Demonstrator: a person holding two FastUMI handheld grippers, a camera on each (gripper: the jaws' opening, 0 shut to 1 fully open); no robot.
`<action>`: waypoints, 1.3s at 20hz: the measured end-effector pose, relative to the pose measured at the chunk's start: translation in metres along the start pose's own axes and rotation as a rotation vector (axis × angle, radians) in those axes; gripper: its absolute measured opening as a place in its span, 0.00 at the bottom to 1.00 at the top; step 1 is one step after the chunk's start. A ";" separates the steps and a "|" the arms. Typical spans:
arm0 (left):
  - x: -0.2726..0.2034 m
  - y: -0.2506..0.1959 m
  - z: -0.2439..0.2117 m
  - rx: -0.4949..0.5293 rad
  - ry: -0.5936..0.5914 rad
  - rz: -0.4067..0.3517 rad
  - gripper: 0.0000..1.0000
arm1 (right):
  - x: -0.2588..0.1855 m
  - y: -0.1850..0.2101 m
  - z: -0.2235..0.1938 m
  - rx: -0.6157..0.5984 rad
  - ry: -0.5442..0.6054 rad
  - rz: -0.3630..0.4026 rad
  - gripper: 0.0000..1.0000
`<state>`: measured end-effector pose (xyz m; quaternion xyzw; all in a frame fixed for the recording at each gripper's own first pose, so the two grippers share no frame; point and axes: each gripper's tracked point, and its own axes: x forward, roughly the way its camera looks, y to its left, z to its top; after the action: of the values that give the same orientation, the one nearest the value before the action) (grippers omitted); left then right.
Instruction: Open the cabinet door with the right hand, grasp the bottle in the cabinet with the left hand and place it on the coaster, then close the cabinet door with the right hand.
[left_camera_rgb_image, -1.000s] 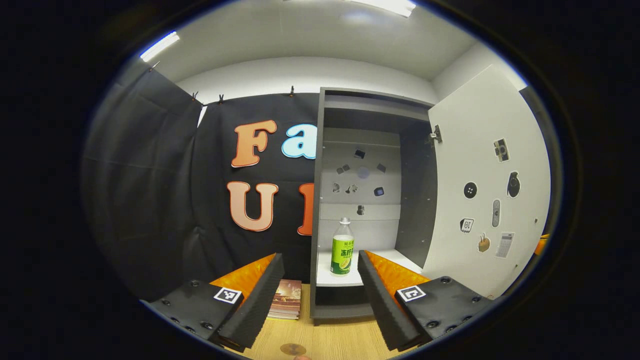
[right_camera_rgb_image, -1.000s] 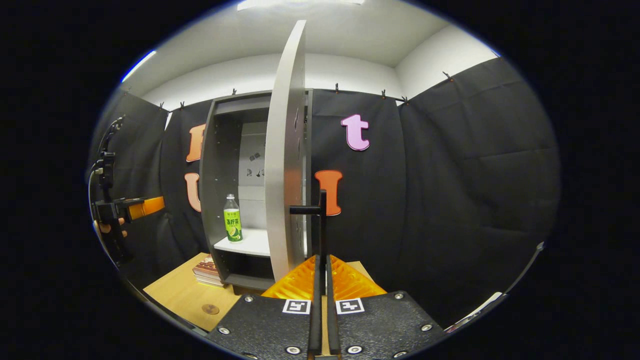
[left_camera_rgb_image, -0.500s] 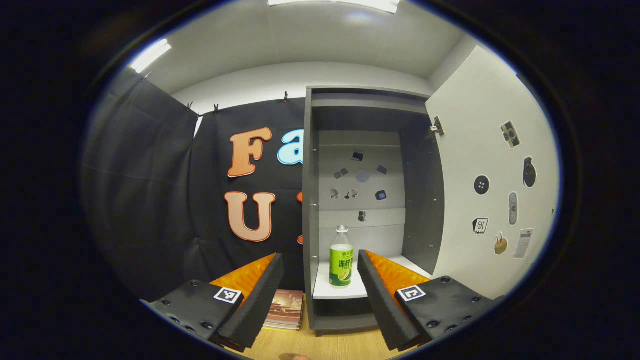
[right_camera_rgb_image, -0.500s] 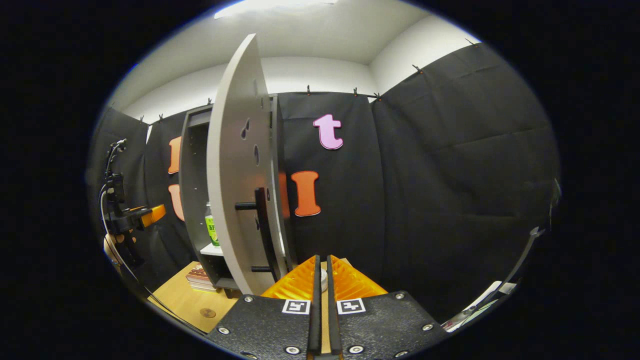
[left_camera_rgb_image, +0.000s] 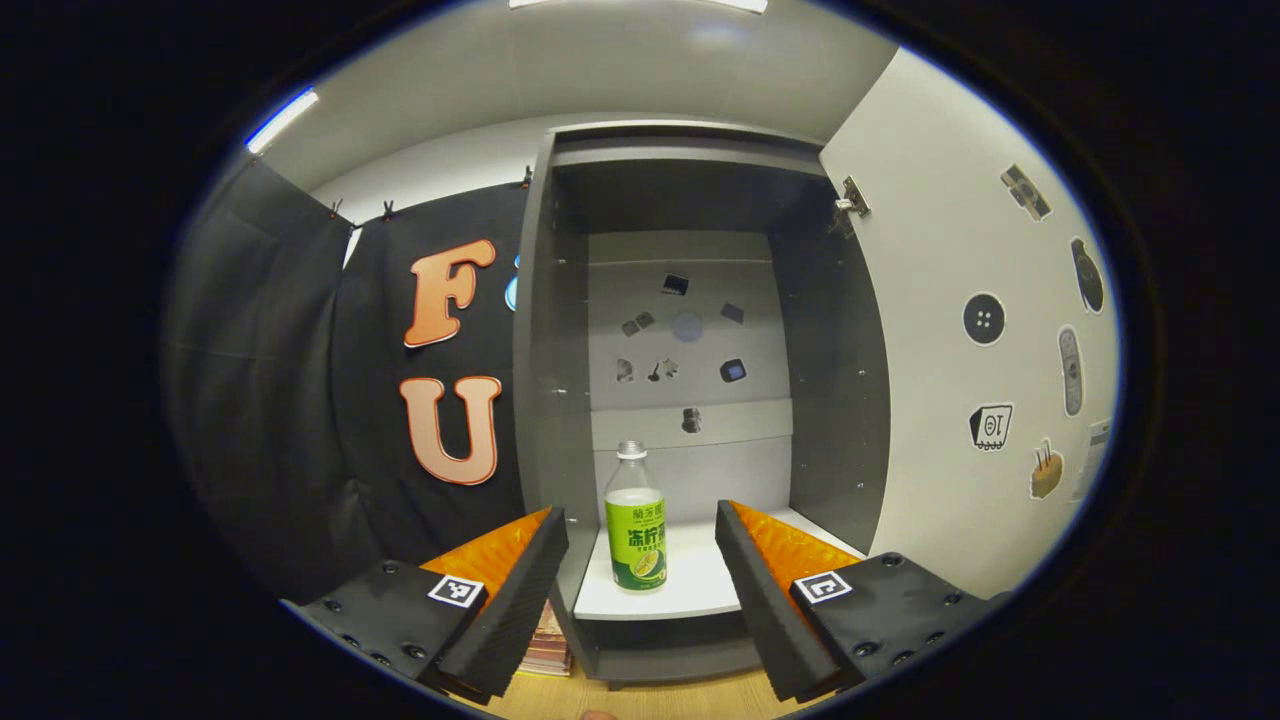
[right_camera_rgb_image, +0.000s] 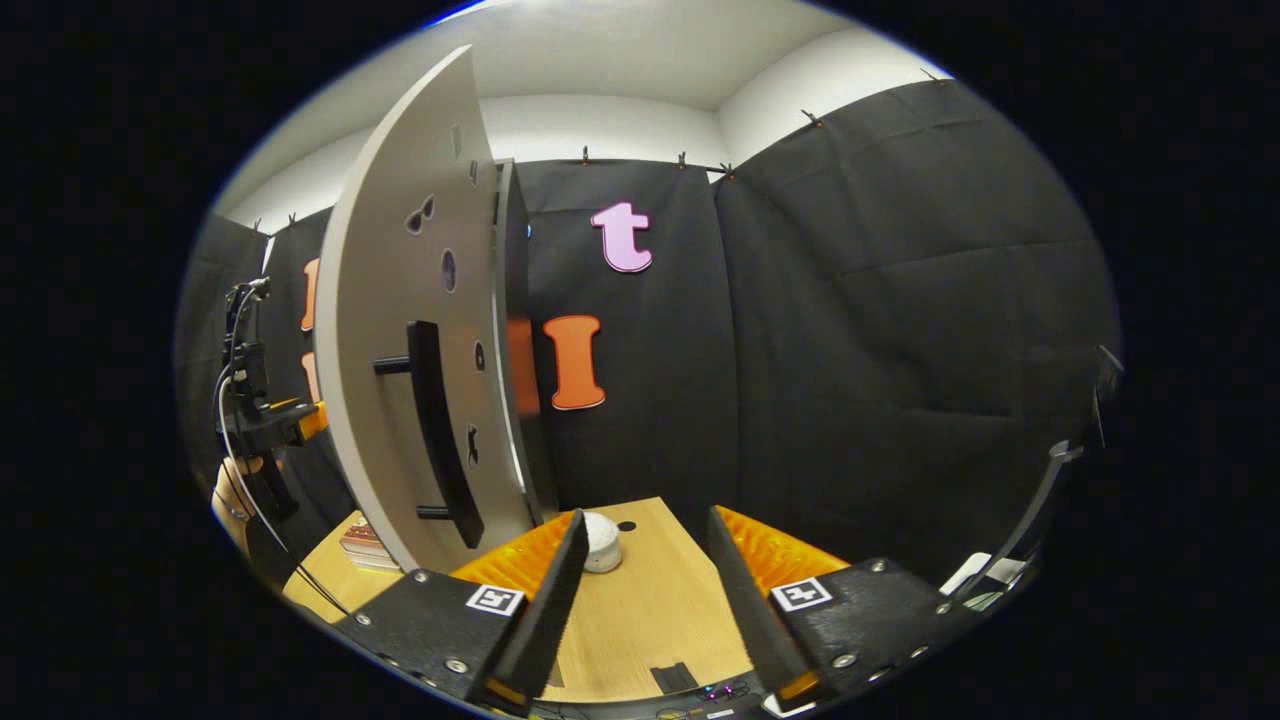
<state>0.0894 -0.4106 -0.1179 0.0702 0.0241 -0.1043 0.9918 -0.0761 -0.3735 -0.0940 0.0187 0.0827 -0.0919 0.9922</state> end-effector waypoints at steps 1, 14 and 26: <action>0.007 -0.003 -0.004 -0.005 0.010 -0.006 0.97 | 0.000 -0.003 -0.001 0.001 0.002 -0.005 0.86; 0.122 0.013 -0.055 -0.024 0.114 0.027 0.97 | 0.013 -0.013 -0.014 0.005 0.047 -0.101 0.93; 0.160 0.007 -0.071 -0.023 0.163 0.004 0.82 | 0.035 -0.016 -0.025 0.005 0.084 -0.150 0.93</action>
<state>0.2448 -0.4262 -0.1976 0.0669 0.1058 -0.0960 0.9875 -0.0490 -0.3942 -0.1251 0.0188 0.1251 -0.1655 0.9781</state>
